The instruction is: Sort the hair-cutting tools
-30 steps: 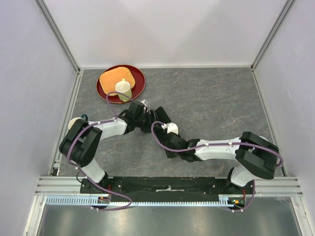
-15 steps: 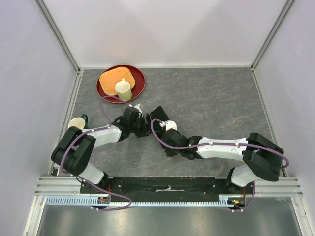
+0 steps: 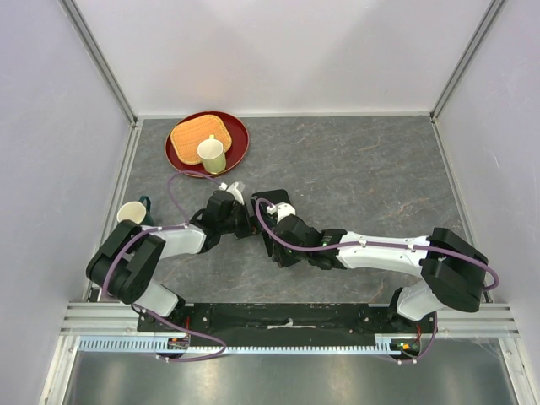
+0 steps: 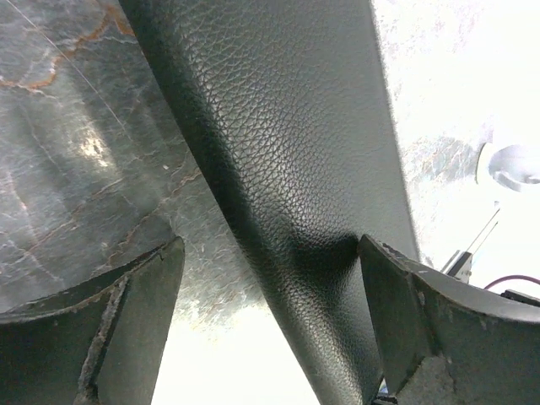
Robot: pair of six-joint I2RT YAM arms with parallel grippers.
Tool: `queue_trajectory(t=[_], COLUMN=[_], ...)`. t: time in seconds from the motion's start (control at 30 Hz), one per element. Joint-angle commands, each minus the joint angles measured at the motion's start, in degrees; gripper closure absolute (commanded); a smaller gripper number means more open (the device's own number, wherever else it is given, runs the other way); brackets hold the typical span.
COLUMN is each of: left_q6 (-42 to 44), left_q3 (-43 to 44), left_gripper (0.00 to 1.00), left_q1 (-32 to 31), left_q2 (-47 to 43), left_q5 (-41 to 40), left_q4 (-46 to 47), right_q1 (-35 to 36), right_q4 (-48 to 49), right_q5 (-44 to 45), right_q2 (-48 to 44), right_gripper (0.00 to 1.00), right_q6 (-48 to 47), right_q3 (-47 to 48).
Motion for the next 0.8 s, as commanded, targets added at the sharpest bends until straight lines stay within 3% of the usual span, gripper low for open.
queue_trajectory(t=[0.0,0.1,0.23,0.4,0.77], left_q6=[-2.9,-4.7,-6.7,-9.0,-9.4], left_q3=[1.7,2.9,4.0,5.3,12.0], left_gripper=[0.15,0.33,0.46,0.72,0.76], left_q1=[-1.3,-1.9,-2.7,-3.4,-3.8], left_q2=[3.0,4.5,5.8,6.2,7.5], left_q5=[1.1,1.0,0.1,-4.5,-16.2], left_q4=[1.2,1.2,1.2,-1.1,-16.7], right_q1=[0.2,0.1,0.2,0.2,1.4], right_q4=[4.2,5.0,7.1,7.1,4.7], right_q5=[-3.8,-4.6,-5.9,-8.9,-13.5], right_q2=[-1.6,-0.9,-0.2,0.6,-3.7], right_gripper=[1.0,1.0,1.0,1.0,1.0], right_q6=[-1.0,-0.7,0.0,-0.4,-0.7], right_q3=[3.2,2.8,2.0,2.0,-6.2])
